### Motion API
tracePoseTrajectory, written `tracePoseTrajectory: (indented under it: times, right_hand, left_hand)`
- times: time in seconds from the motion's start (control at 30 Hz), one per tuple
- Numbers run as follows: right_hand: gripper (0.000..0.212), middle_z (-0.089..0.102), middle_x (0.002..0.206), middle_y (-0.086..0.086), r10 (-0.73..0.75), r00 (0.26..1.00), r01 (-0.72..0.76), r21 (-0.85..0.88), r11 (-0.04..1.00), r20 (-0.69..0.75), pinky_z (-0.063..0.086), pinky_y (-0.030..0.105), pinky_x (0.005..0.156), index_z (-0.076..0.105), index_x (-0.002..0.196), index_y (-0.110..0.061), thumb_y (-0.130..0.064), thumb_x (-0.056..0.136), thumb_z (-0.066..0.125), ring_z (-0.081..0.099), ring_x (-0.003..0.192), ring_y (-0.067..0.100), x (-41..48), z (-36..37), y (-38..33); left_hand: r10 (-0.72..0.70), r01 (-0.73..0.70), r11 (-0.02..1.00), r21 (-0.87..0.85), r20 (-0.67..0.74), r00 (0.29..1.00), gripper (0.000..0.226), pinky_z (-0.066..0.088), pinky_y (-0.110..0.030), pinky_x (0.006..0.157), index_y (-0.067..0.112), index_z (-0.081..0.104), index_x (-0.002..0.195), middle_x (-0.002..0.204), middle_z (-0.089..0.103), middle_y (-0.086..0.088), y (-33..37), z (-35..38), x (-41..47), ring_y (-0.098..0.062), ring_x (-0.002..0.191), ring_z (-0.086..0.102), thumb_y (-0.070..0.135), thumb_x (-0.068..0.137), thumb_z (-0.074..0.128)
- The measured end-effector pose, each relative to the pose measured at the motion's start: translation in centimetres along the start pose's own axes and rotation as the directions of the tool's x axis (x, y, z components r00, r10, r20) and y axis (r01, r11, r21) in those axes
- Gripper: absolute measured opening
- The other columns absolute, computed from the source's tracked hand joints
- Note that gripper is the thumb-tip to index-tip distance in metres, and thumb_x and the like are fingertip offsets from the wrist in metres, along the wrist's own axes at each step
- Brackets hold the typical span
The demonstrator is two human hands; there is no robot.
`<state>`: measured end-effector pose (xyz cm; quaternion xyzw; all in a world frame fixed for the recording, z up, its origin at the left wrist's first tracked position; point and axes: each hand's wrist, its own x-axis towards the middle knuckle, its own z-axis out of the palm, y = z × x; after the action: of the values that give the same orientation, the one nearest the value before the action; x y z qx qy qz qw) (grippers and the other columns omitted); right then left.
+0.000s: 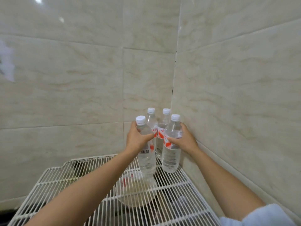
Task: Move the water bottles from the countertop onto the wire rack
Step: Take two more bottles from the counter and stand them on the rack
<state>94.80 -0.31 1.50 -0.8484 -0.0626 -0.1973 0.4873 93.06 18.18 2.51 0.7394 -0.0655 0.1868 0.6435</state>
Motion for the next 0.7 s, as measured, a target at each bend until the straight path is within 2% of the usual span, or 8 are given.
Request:
tracePoseTrajectory:
  times: [0.1,0.2,0.3,0.4,0.5,0.6,0.63,0.7]
  right_hand:
    - [0.061,0.060,0.109,-0.006,-0.023,0.999,0.022,0.041,0.999,0.037,0.050,0.038,0.089,0.043,0.109,-0.035,-0.017,0.062,0.079,0.061,0.101,0.018,-0.3,-0.4,0.1]
    - [0.061,0.061,0.114,-0.001,-0.037,0.998,0.032,0.094,0.995,0.047,0.048,0.040,0.093,0.045,0.113,-0.029,-0.013,0.064,0.078,0.060,0.104,0.019,-0.6,-0.8,0.1]
    - [0.066,0.061,0.119,0.004,-0.044,0.998,0.038,0.113,0.993,0.052,0.048,0.044,0.094,0.045,0.121,-0.023,-0.012,0.065,0.079,0.059,0.106,0.021,-0.8,-0.9,0.1]
    - [0.069,0.058,0.123,0.000,-0.043,0.998,0.038,0.089,0.995,0.055,0.047,0.046,0.094,0.043,0.123,-0.028,-0.015,0.065,0.079,0.058,0.108,0.021,-0.9,-0.3,-0.3]
    - [0.070,0.056,0.123,0.001,-0.014,0.998,0.011,0.068,0.998,0.056,0.047,0.044,0.095,0.041,0.124,-0.027,-0.015,0.066,0.079,0.056,0.110,0.021,-0.9,-0.1,-0.4]
    - [0.065,0.056,0.125,0.007,0.033,0.998,-0.036,0.069,0.997,0.052,0.047,0.045,0.094,0.040,0.120,-0.021,-0.015,0.067,0.078,0.056,0.112,0.026,-1.4,-0.1,-0.4]
    - [0.069,0.053,0.129,0.010,0.041,0.999,-0.042,0.036,0.998,0.029,0.045,0.046,0.096,0.037,0.123,-0.018,-0.017,0.067,0.078,0.053,0.116,0.028,-1.7,0.1,-0.3]
    - [0.088,0.039,0.142,0.014,0.046,0.995,-0.057,-0.135,0.989,-0.085,0.036,0.045,0.105,0.023,0.139,-0.013,-0.025,0.069,0.076,0.039,0.129,0.031,-3.1,1.0,-0.2]
  left_hand:
    - [-0.047,0.046,0.997,0.070,0.012,0.999,0.057,0.049,-0.029,0.069,0.018,0.045,0.110,0.087,0.054,0.007,0.1,2.0,1.8,-0.012,0.079,0.057,0.018,0.064,0.079]
    - [-0.055,0.051,0.990,0.130,0.028,0.998,0.061,0.054,-0.039,0.079,0.015,0.043,0.117,0.095,0.055,0.002,0.0,3.6,2.6,-0.020,0.087,0.060,0.018,0.066,0.078]
    - [0.003,-0.006,0.986,0.166,0.020,1.000,0.060,0.052,-0.041,0.087,0.016,0.044,0.118,0.108,0.060,-0.004,-0.3,4.7,2.3,-0.020,0.095,0.059,0.023,0.068,0.077]
    - [0.025,-0.020,0.988,0.153,-0.029,0.999,0.063,0.049,-0.036,0.086,0.015,0.043,0.121,0.113,0.059,-0.006,-0.4,4.3,1.8,-0.017,0.095,0.056,0.028,0.069,0.076]
    - [-0.020,0.012,0.989,0.148,0.049,0.999,0.069,0.048,-0.042,0.093,0.015,0.037,0.128,0.124,0.053,-0.008,-0.3,3.3,1.0,-0.023,0.108,0.055,0.033,0.072,0.073]
    - [-0.046,0.022,0.985,0.172,0.138,0.989,0.075,0.047,-0.038,0.094,0.014,0.029,0.134,0.133,0.049,-0.010,-0.6,2.0,-0.3,-0.022,0.111,0.053,0.033,0.074,0.071]
    - [-0.064,0.037,0.985,0.170,0.157,0.986,0.079,0.046,-0.037,0.095,0.015,0.026,0.136,0.136,0.046,-0.011,-0.8,1.5,-0.8,-0.022,0.113,0.051,0.032,0.074,0.071]
    - [-0.108,0.072,0.973,0.221,0.155,0.982,0.084,0.041,-0.040,0.100,0.016,0.022,0.141,0.144,0.037,-0.014,-1.4,0.1,-1.8,-0.026,0.123,0.044,0.035,0.074,0.070]
